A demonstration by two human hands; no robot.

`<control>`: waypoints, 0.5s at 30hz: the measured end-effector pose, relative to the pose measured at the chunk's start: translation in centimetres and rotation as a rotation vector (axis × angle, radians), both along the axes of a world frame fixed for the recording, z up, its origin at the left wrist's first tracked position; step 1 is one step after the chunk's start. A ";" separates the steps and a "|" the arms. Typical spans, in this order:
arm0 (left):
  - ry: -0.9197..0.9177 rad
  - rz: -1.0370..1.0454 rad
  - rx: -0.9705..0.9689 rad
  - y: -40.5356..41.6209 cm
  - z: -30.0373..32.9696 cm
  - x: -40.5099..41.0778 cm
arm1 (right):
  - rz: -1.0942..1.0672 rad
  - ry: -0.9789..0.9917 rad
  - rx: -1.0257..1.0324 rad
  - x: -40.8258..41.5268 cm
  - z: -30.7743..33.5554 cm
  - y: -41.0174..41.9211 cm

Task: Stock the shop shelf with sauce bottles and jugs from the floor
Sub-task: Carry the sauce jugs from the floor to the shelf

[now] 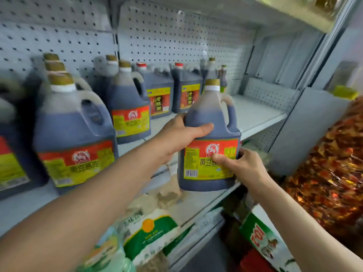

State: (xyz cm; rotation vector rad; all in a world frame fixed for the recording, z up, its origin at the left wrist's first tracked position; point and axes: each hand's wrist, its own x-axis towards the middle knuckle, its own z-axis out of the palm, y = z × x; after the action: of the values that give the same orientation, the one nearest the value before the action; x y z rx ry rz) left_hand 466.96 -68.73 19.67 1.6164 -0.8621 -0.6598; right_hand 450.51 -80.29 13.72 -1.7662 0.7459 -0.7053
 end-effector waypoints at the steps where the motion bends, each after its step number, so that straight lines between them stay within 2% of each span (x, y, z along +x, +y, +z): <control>1: -0.022 0.047 -0.023 0.3 0.7 0.7 | 0.040 -0.015 -0.019 1.5 0.4 -0.4; 5: -0.024 0.210 -0.057 1.5 1.6 3.9 | 0.175 -0.046 -0.030 7.5 0.6 -1.8; 9: -0.031 0.374 -0.006 2.3 1.4 6.2 | 0.293 -0.032 -0.048 12.6 -0.3 -2.4; 15: -0.021 0.527 0.017 2.8 0.1 7.7 | 0.423 -0.005 -0.074 17.1 -2.3 -3.4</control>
State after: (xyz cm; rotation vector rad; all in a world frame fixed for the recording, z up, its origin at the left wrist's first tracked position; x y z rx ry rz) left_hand 474.71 -65.94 19.74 1.7705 -0.4114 -0.2779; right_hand 467.60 -83.68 11.45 -1.9067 0.3257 -0.4542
